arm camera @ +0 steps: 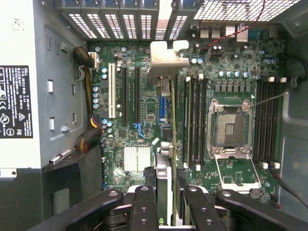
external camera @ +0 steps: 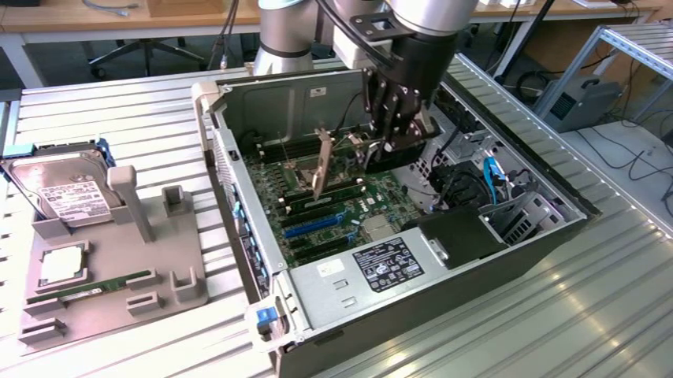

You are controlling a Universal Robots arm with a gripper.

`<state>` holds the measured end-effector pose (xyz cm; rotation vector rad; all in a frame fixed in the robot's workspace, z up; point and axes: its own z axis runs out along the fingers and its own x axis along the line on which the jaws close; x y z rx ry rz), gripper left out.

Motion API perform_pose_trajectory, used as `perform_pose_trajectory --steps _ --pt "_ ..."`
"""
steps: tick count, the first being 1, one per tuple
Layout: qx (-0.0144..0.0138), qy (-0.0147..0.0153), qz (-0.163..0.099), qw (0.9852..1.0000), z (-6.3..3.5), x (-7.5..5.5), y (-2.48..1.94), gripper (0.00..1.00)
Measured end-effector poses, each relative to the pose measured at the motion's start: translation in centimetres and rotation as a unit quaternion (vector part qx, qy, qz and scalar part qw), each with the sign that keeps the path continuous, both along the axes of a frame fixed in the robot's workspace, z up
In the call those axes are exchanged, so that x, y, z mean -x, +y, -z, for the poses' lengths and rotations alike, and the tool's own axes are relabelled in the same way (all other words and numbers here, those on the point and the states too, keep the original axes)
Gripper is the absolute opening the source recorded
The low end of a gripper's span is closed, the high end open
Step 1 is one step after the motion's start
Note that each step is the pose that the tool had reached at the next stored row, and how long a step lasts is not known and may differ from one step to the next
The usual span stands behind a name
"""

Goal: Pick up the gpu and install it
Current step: 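Insert the gpu into the slot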

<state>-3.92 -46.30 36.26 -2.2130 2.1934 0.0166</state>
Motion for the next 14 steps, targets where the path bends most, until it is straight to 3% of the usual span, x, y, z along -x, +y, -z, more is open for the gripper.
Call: perform_pose_trajectory --steps 14 --pt "0.0006 0.0 0.0 1.0 0.01 0.0 -0.4 0.27"
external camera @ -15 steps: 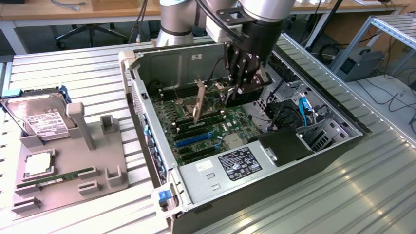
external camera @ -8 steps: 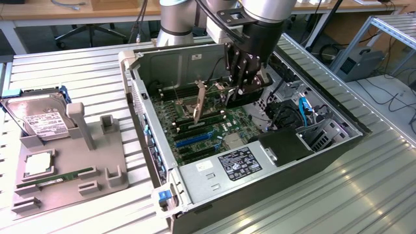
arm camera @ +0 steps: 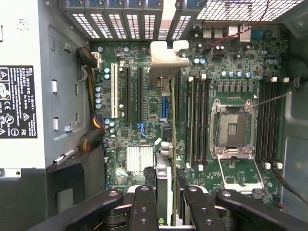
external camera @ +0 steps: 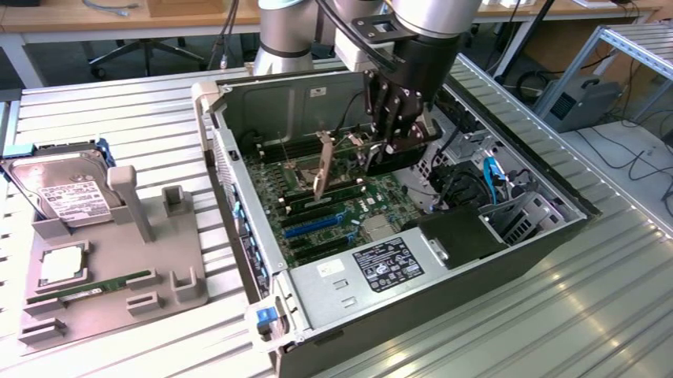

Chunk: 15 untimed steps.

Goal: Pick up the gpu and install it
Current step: 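Insert the gpu into the slot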

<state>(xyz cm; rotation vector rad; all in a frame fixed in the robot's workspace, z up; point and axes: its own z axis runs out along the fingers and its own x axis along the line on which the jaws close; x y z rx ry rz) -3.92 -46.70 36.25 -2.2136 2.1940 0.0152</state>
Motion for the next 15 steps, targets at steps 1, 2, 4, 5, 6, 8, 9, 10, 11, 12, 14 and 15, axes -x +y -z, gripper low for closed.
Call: perform_pose_trajectory --steps 1,2,4,5,6,8,9,10,11,12,14,15 --pt "0.0 0.0 0.0 1.0 0.0 0.0 -0.02 0.27" --pt "0.0001 0.0 0.0 1.0 0.0 0.0 -0.06 0.27" --pt "0.0001 0.0 0.0 1.0 0.01 0.0 -0.12 0.27" --pt "0.0002 0.0 0.0 1.0 0.01 0.0 -0.15 0.27" --pt "0.0002 0.0 0.0 1.0 0.01 0.0 -0.18 0.27" --pt "0.0002 0.0 0.0 1.0 0.01 0.0 -0.25 0.27" --pt "0.0003 0.0 0.0 1.0 0.01 0.0 -0.29 0.27" --pt "0.0003 0.0 0.0 1.0 0.02 0.0 -0.32 0.27" --pt "0.0003 0.0 0.0 1.0 0.02 0.0 -0.36 0.27" --pt "0.0004 0.0 0.0 1.0 0.02 0.0 -0.41 0.27" --pt "0.0004 0.0 0.0 1.0 0.02 0.0 -0.48 0.27" --pt "0.0005 0.0 0.0 1.0 0.02 0.0 -0.51 0.27"
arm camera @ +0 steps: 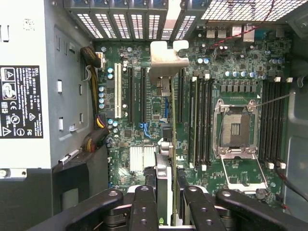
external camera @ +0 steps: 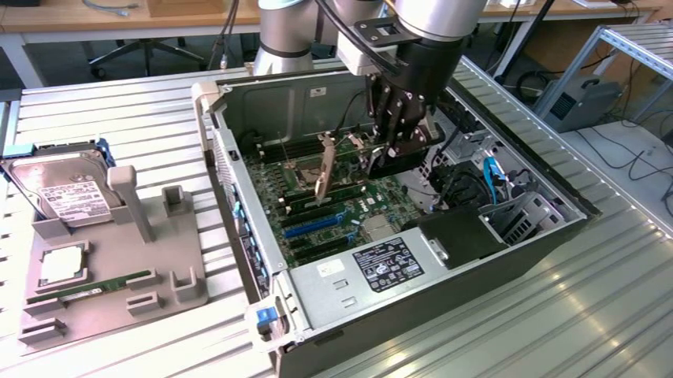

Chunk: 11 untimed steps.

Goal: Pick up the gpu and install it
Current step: 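Insert the gpu into the slot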

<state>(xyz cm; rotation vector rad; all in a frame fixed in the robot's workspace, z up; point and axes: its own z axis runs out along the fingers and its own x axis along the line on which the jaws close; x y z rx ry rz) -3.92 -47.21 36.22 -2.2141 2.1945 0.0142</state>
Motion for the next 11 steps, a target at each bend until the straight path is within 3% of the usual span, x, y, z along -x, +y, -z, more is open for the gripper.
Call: perform_pose_trajectory --steps 11 --pt "0.0003 0.0 0.0 1.0 0.02 0.0 -0.37 0.27"
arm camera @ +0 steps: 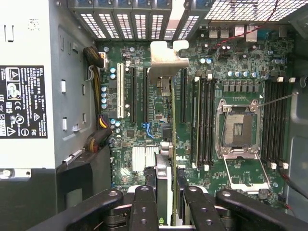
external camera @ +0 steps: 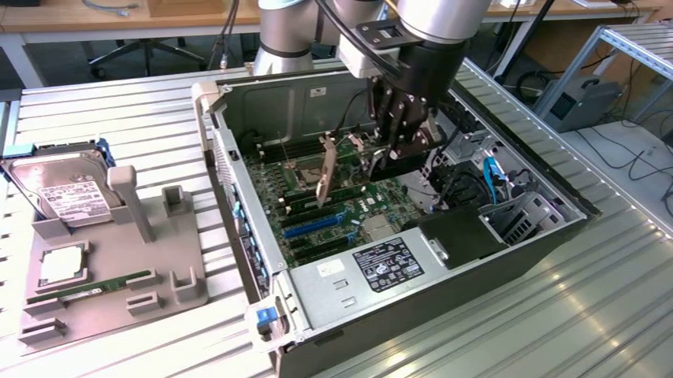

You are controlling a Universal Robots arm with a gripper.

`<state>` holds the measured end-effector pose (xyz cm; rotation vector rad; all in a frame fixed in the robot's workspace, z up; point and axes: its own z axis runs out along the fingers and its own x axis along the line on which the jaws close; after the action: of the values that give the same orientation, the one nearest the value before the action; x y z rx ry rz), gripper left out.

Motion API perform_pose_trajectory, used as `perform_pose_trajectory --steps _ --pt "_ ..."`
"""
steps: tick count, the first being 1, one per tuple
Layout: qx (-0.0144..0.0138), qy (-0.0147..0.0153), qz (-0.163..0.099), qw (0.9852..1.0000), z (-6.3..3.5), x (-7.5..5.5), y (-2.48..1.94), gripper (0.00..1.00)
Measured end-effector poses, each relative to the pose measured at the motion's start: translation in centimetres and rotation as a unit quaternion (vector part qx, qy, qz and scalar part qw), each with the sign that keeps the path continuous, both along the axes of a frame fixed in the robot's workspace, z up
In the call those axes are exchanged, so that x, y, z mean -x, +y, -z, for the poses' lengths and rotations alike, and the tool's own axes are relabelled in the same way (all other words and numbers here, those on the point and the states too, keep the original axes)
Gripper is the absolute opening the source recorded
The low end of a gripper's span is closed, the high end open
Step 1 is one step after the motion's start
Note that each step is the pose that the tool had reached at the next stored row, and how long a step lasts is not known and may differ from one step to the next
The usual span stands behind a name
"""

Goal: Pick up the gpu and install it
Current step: 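Insert the gpu into the slot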

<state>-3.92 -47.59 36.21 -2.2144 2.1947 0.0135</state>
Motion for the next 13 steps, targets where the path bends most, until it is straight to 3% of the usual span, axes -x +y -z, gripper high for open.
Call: perform_pose_trajectory --steps 13 --pt "0.0004 0.0 0.0 1.0 0.01 0.0 -0.42 0.27"
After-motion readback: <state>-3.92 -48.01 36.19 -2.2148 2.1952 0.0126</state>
